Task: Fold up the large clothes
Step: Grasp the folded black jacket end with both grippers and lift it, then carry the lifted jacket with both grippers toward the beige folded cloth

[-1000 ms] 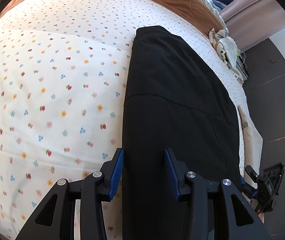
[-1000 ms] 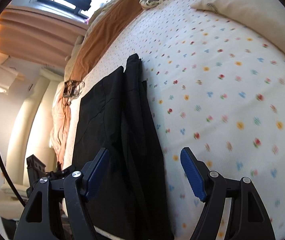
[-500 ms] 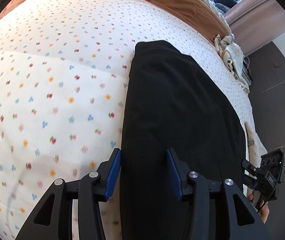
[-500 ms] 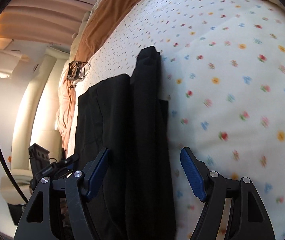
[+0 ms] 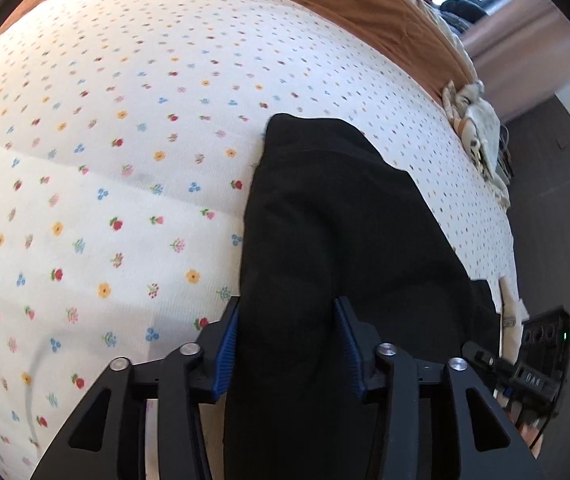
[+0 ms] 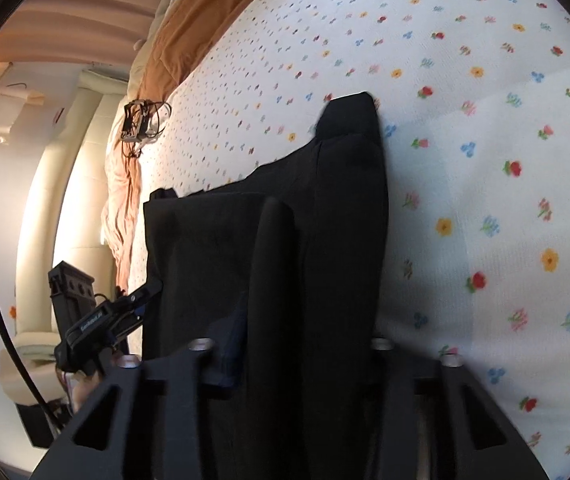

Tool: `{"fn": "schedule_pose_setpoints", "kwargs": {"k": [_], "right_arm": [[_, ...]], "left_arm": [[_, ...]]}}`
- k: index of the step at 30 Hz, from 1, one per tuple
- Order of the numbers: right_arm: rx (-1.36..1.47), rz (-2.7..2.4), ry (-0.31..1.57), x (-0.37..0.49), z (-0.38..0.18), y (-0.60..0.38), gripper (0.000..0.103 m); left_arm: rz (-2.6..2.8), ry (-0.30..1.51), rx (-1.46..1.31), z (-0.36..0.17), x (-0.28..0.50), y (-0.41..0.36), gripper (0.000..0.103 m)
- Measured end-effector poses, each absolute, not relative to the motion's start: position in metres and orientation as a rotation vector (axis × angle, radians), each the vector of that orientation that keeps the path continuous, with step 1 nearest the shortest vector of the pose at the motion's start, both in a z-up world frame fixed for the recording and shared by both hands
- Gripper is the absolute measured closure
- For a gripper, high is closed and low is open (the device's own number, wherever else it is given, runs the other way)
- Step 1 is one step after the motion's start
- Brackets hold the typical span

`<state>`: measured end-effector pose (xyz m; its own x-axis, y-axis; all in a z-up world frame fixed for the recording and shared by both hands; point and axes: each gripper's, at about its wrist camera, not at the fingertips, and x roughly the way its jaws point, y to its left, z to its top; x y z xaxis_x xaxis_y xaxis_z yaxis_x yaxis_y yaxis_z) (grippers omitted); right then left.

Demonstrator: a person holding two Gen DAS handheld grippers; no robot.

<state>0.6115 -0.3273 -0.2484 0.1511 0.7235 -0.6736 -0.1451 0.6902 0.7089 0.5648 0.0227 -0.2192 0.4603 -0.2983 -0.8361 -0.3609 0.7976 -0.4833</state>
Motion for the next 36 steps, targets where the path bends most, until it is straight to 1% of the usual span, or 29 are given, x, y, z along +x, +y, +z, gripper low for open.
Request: {"fn": "schedule_pose_setpoints", "kwargs": {"k": [1, 2, 5, 7, 16, 23, 28, 32, 36], "right_arm": [[0.539, 0.679, 1.252, 0.607, -0.242, -0.327, 0.083], [0.538, 0.683, 1.235, 0.605, -0.237, -0.328, 0.084], [0.538, 0.677, 1.174, 0.590, -0.219, -0.330, 0.087], [0.517, 0.662, 1.145, 0.581, -0.206, -0.330, 0.088], [0.484, 0.643, 1.020, 0.531, -0.138, -0.347, 0.089], [0.466, 0.642, 0.921, 0.474, -0.087, -0.369, 0.089], [0.440, 0.658, 0.829, 0.448, -0.049, -0.377, 0.089], [0.436, 0.616, 0.813, 0.432, -0.026, -0.390, 0.089], [0.406, 0.590, 0.735, 0.403, 0.007, -0.411, 0.089]], "left_arm": [[0.048, 1.106, -0.707, -0.217, 0.562, 0.024, 0.069], [0.048, 1.096, -0.712, -0.213, 0.558, 0.023, 0.073], [0.032, 1.047, -0.672, -0.191, 0.547, 0.016, 0.080], [0.020, 1.021, -0.664, -0.177, 0.541, 0.013, 0.081], [-0.023, 0.889, -0.615, -0.104, 0.490, 0.001, 0.084], [-0.094, 0.817, -0.611, -0.054, 0.455, -0.024, 0.085], [-0.138, 0.797, -0.595, -0.025, 0.436, -0.046, 0.085], [-0.202, 0.768, -0.620, -0.005, 0.417, -0.067, 0.085], [-0.254, 0.766, -0.615, 0.017, 0.406, -0.090, 0.086]]}}
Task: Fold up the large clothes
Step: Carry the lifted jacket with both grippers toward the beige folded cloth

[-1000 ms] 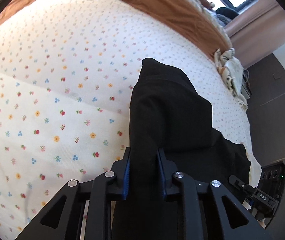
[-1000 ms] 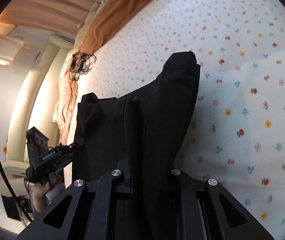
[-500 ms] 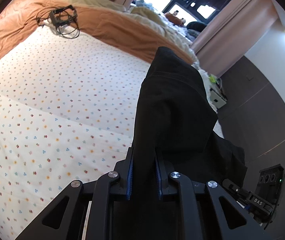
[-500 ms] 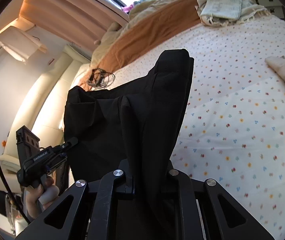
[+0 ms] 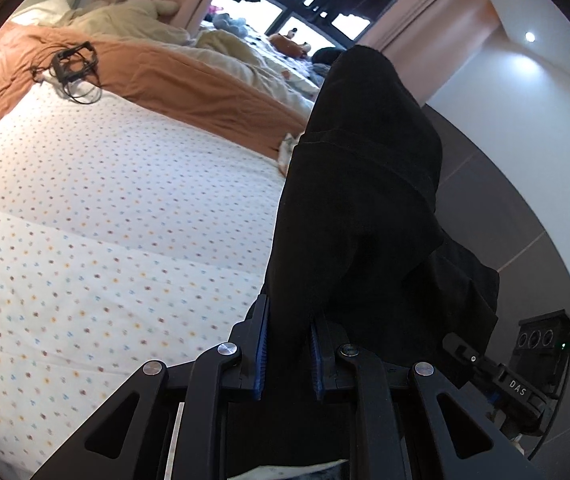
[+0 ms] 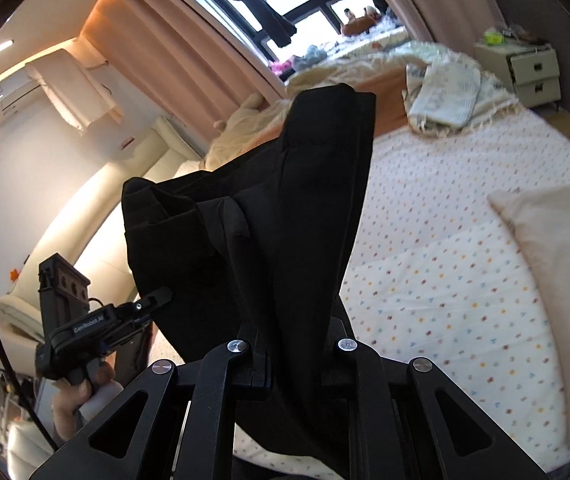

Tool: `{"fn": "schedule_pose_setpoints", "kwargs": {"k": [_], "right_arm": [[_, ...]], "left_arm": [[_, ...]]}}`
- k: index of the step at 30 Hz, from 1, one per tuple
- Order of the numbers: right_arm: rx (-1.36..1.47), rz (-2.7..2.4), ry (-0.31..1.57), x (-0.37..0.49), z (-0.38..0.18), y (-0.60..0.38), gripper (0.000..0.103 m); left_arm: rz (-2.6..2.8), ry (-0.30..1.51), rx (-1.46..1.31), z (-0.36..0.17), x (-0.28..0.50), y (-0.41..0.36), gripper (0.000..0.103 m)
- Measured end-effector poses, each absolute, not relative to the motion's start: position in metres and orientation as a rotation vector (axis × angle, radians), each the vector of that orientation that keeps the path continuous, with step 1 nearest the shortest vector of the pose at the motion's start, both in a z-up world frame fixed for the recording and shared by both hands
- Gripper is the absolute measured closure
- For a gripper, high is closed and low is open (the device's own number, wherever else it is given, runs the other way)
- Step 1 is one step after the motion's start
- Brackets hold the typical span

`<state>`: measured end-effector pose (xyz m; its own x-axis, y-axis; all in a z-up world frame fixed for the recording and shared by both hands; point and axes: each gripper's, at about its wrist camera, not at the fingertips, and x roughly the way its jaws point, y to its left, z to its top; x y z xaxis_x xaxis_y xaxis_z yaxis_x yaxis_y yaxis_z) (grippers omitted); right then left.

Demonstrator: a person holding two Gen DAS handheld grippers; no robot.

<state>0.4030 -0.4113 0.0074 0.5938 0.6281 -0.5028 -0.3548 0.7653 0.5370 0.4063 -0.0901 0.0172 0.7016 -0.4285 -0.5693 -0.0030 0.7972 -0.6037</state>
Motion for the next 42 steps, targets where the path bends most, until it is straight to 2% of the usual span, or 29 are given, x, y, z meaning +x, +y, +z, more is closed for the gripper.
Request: {"fn": "schedule_pose_setpoints", "kwargs": {"k": [12, 22, 33, 42], "right_arm": [[0.336, 0.470, 0.590, 0.328, 0.083, -0.501, 0.089], [0.296, 0.357, 0.539, 0.288, 0.117, -0.584, 0.089], [0.305, 0.206, 0.537, 0.283, 0.119, -0.662, 0.089], [0.308, 0.120, 0.594, 0.336, 0.095, -0.707, 0.089]], "left_arm": [[-0.428, 0.707, -0.579, 0.090, 0.378, -0.186, 0.086], [-0.569, 0.731, -0.538, 0.119, 0.370, -0.285, 0.086], [-0.732, 0.823, -0.524, 0.102, 0.390, -0.377, 0.086], [-0.789, 0.923, -0.548, 0.059, 0.442, -0.421, 0.086]]}}
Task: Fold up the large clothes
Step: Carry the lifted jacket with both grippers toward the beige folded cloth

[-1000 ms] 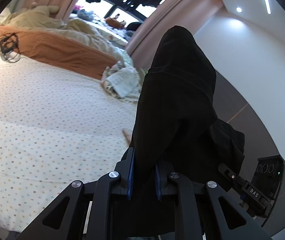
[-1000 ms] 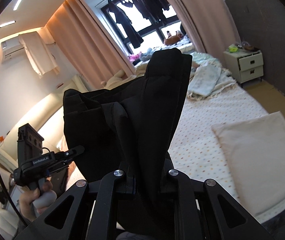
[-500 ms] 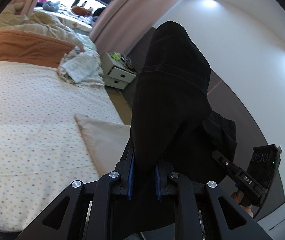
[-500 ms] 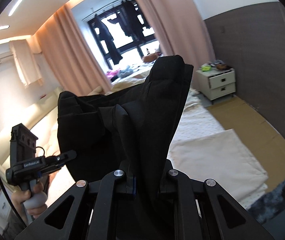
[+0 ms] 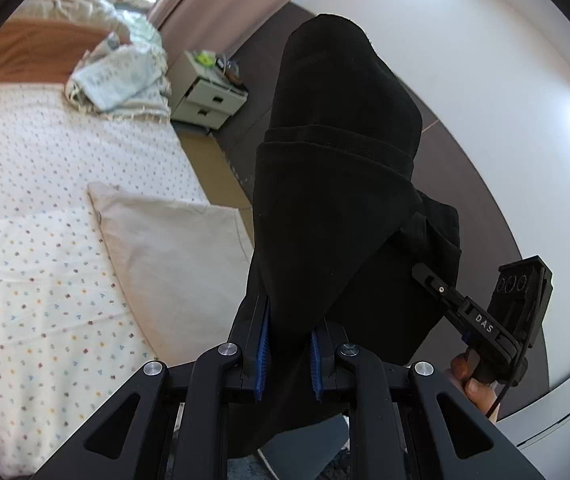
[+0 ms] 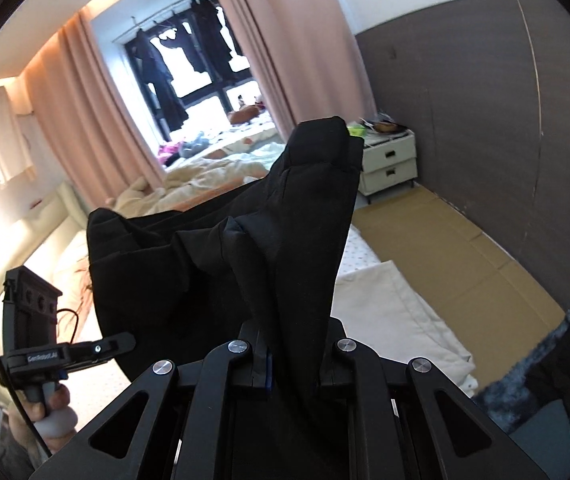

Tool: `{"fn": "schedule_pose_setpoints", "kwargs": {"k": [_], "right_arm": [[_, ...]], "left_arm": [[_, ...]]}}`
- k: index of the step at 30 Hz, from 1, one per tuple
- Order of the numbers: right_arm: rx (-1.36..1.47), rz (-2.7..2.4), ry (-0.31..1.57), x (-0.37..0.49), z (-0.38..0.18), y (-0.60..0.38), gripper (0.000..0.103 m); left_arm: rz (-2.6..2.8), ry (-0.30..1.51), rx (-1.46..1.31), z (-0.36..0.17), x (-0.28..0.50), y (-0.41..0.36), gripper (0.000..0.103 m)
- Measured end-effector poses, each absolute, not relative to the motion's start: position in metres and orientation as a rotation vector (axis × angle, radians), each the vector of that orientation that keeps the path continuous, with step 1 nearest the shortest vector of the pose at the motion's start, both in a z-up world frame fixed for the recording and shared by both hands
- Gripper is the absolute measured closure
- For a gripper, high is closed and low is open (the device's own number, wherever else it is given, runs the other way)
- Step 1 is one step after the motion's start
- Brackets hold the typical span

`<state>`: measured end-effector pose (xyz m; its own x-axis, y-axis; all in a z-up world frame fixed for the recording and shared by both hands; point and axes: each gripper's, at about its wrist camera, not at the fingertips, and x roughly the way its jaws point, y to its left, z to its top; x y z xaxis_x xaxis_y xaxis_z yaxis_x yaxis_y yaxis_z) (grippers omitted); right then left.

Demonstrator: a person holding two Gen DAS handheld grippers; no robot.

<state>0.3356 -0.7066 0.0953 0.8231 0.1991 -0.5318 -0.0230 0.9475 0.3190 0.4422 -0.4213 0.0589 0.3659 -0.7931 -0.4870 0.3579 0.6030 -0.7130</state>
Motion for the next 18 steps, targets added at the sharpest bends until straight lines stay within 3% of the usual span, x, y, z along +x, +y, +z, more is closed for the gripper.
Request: {"fn": "schedule_pose_setpoints", "kwargs": {"k": [18], "right_arm": [[0.305, 0.075, 0.746, 0.510, -0.009, -0.724, 0.090]], "left_arm": [[-0.699, 1.096, -0.564, -0.059, 0.591, -0.422, 0.085]]}}
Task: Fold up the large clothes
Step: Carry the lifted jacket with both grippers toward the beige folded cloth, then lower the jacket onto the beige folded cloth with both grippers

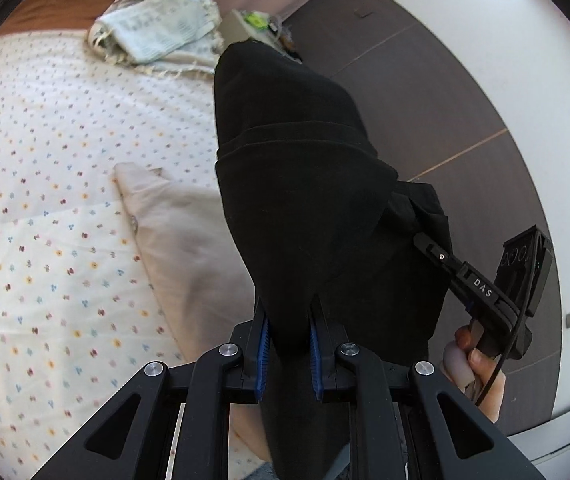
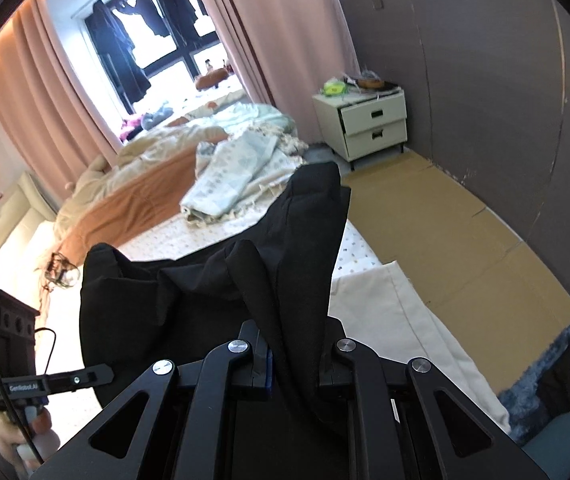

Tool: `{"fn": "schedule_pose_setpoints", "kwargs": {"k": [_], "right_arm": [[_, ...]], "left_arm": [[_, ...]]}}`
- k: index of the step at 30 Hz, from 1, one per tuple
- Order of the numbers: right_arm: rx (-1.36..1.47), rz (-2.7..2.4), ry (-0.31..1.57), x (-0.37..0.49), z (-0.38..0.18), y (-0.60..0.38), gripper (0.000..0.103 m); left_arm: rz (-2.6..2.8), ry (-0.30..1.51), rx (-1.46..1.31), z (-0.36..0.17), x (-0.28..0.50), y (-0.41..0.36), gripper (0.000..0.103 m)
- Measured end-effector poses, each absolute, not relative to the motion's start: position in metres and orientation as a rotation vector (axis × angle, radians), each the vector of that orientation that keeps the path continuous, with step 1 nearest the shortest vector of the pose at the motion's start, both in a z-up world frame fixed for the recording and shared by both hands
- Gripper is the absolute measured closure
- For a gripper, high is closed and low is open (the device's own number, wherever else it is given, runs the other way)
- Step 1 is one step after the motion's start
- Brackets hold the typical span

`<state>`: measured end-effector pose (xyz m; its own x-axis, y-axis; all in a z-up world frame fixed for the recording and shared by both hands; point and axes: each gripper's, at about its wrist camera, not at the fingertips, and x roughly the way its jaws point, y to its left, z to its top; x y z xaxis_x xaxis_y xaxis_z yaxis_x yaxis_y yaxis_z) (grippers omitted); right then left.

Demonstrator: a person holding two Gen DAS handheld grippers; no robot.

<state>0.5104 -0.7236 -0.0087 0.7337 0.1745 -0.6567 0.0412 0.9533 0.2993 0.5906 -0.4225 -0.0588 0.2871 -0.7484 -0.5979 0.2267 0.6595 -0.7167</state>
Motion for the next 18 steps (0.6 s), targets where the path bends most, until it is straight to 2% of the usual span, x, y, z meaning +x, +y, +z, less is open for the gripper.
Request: {"fn": "schedule_pose_setpoints", "kwargs": {"k": [9, 12, 14, 15, 18], "right_arm": [[0.321, 0.000, 0.858, 0.567, -0.084, -0.724, 0.089], [0.377, -0.115, 0.926, 0.580, -0.109, -0.738, 0.073], [0.395, -0.134, 0.936, 0.578, -0.113, -0.745, 0.071], [0.405, -0.126, 0.929, 0.572, -0.110, -0.749, 0.068], [0.356, -0.178, 0.892, 0.546, -0.099, -0.754, 0.044]], "left_arm": [[-0.640, 1.181, -0.575, -0.127, 0.642, -0.423, 0.083], [-0.620, 1.200, -0.548, -0.143, 0.655, -0.427, 0.065], [-0.608, 1.197, -0.540, -0.150, 0.658, -0.424, 0.046], [-0.624, 1.191, -0.548, -0.151, 0.657, -0.421, 0.044], [-0.650, 1.161, -0.554, -0.150, 0.653, -0.411, 0.042]]}}
